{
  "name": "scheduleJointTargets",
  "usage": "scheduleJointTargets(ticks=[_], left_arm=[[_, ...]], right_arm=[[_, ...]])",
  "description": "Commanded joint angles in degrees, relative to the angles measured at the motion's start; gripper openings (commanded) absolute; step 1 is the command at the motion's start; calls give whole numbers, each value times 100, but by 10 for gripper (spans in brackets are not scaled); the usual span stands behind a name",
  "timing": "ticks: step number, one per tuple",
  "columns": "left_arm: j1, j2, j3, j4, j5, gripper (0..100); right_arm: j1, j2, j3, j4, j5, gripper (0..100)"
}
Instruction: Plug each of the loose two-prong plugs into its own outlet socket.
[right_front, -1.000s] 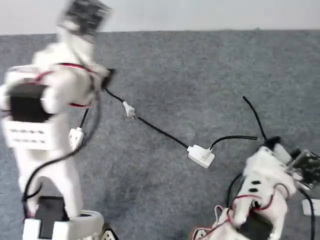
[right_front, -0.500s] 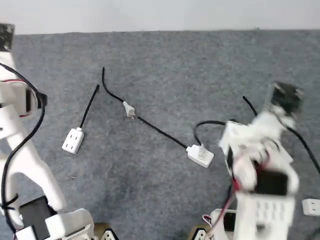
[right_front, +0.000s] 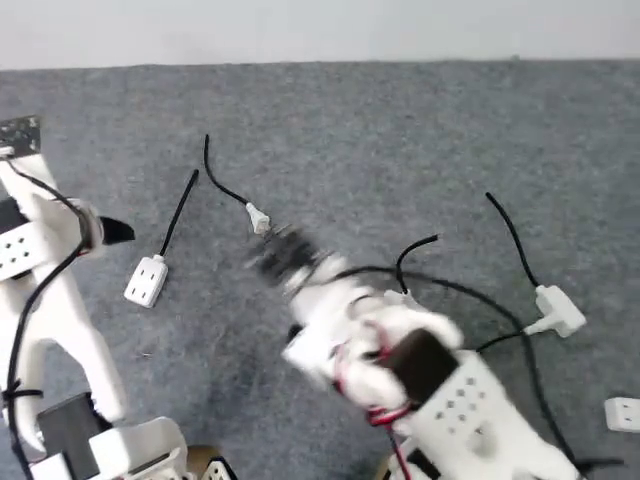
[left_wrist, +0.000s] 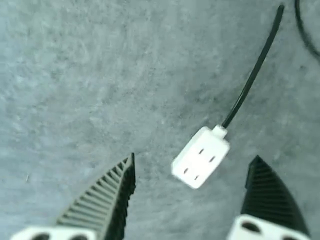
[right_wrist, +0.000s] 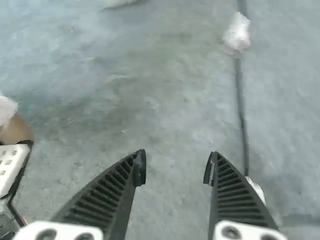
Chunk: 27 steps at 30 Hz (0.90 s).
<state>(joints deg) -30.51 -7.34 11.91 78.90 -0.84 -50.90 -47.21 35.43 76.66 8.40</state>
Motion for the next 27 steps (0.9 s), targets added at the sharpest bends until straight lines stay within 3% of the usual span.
scheduleJointTargets(ticks=[1, 7, 14, 22, 27], left_arm=[[237, -246, -48, -176, 1169, 348], [237, -255, -48, -255, 2251, 348], [229, -255, 338, -897, 2268, 348], [-149, -246, 646, -1556, 2259, 348], [-220, -211, 1007, -2022, 1908, 348]], right_arm=[[-215, 769, -316, -637, 105, 199], [-233, 2299, -352, -1851, 105, 199], [-145, 2985, -352, -3556, 70, 199], [690, 3934, -422, -5727, -1037, 199], [1024, 5130, -1873, -5147, -1196, 199]])
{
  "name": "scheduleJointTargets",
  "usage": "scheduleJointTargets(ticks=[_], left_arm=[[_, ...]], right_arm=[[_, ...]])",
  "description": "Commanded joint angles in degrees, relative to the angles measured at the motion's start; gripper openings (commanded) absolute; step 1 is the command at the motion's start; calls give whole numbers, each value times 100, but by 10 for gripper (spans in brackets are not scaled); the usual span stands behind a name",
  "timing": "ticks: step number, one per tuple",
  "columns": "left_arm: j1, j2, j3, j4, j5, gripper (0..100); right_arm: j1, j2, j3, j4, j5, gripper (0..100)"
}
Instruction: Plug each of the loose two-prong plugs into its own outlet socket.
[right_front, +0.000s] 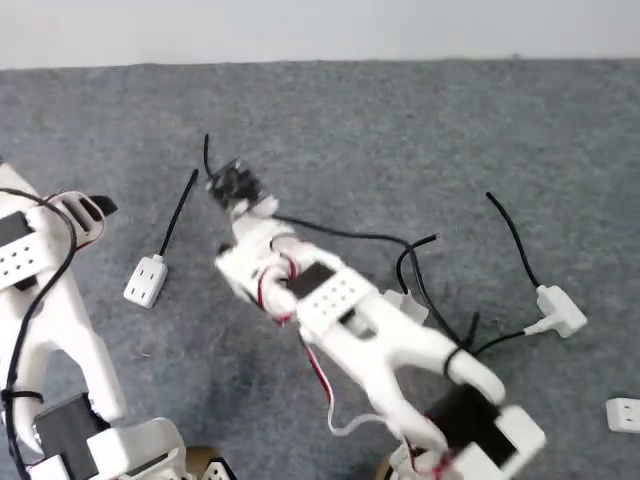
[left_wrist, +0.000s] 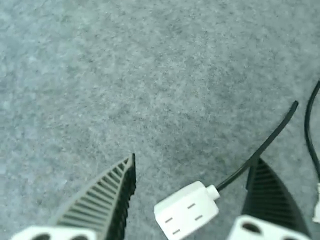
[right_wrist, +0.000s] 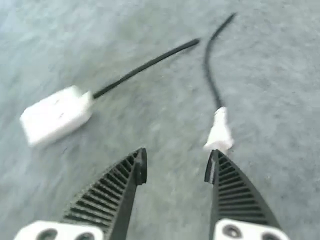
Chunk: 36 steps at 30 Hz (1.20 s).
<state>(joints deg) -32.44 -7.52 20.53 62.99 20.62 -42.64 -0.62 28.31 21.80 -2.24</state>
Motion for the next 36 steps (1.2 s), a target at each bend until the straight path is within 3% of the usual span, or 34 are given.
scheduleJointTargets(ticks=[1, 8, 12, 16, 21, 36], left_arm=[[-18, -229, 251, -536, -264, 348], [-44, -211, 409, -651, -281, 348], [-18, -202, 497, -686, -281, 348], [-9, -229, 734, -1002, -290, 348], [-9, -229, 796, -1046, -299, 348], [-9, -185, 787, -1064, -448, 348]], right_arm=[[224, 769, -1600, 690, -141, 199], [207, 2862, -4360, 2316, -281, 199], [251, 3688, -5354, 2870, -1029, 199], [330, 4075, -6066, 3363, -1064, 199], [488, 4110, -6338, 3741, -633, 199], [760, 4497, -6347, 3811, -607, 199]])
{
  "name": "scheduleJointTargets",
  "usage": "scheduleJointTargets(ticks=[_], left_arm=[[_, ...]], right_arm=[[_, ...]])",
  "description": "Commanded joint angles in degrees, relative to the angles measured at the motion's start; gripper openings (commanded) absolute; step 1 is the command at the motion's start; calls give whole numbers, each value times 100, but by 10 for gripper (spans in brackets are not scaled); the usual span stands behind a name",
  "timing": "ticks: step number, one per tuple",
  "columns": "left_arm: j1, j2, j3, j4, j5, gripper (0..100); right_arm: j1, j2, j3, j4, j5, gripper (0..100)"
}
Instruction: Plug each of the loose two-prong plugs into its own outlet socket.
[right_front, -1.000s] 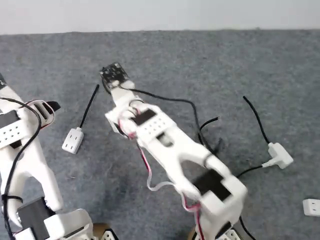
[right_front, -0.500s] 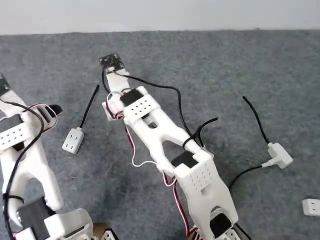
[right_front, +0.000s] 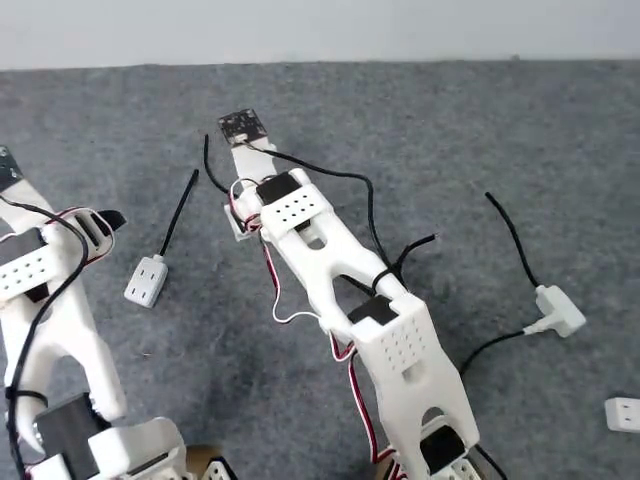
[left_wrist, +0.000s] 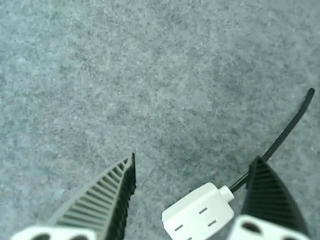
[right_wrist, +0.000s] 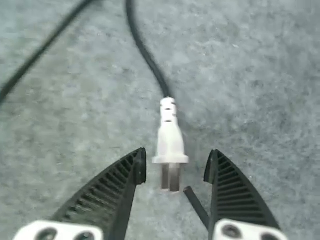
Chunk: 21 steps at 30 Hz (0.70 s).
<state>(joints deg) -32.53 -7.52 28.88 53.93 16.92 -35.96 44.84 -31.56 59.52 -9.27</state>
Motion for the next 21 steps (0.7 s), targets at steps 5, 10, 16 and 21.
scheduleJointTargets(ticks=[5, 10, 16, 21], left_arm=[[0, -185, -57, -158, -79, 348], [158, -185, -31, -158, -88, 348], [158, -185, -31, -158, -88, 348], [158, -185, -31, -158, -88, 348]], right_arm=[[92, 40, -360, -84, 97, 198], [66, 145, -360, -558, 97, 198], [57, 180, -360, -646, 105, 198], [57, 189, -369, -655, 114, 197]])
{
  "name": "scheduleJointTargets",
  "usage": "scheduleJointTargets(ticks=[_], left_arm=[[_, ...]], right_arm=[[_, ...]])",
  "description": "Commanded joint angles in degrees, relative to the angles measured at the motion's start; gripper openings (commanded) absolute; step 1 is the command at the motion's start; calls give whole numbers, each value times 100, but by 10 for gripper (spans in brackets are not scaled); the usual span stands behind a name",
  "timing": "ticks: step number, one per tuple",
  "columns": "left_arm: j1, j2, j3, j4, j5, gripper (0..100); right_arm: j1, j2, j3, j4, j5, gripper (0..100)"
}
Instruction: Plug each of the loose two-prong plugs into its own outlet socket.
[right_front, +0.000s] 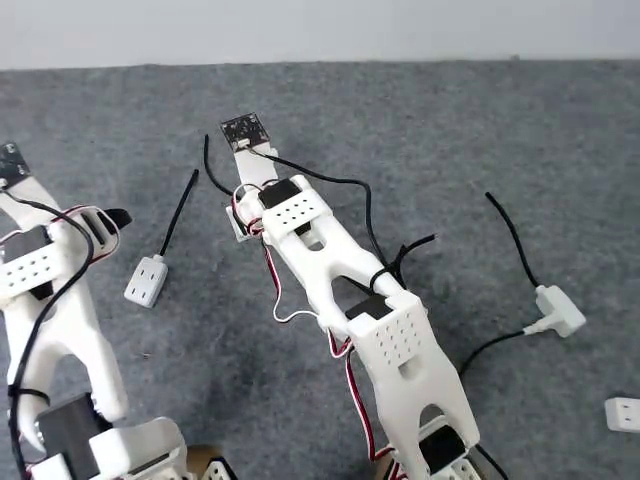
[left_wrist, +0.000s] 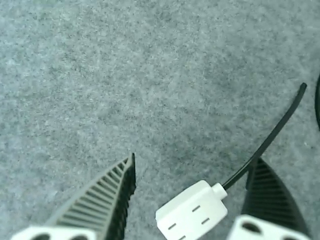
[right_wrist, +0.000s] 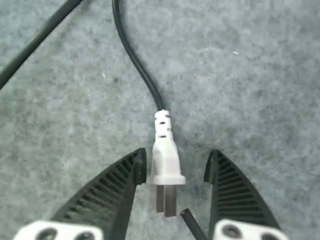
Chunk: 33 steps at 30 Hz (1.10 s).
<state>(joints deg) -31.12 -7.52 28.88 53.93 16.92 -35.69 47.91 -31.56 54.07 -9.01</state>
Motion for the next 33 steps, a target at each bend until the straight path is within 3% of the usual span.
scheduleJointTargets(ticks=[1, 5, 11, 18, 21, 29, 33], left_arm=[[18, -185, -31, -158, -88, 348], [18, -185, -31, -158, -88, 348], [18, -185, -22, -158, -88, 348], [18, -185, -22, -158, -88, 347], [18, -185, -22, -158, -88, 347], [53, -176, -22, -158, -281, 347], [167, -176, -22, -167, -308, 347]], right_arm=[[31, -119, -369, -110, 88, 197], [-4, -145, -369, -75, 114, 183], [-119, -127, -369, -66, 668, 74], [-84, -101, -334, -57, 325, 74], [-84, -101, -334, 66, 325, 2], [-163, -163, -360, 488, 343, 8], [-180, -180, -422, 734, 1152, 8]])
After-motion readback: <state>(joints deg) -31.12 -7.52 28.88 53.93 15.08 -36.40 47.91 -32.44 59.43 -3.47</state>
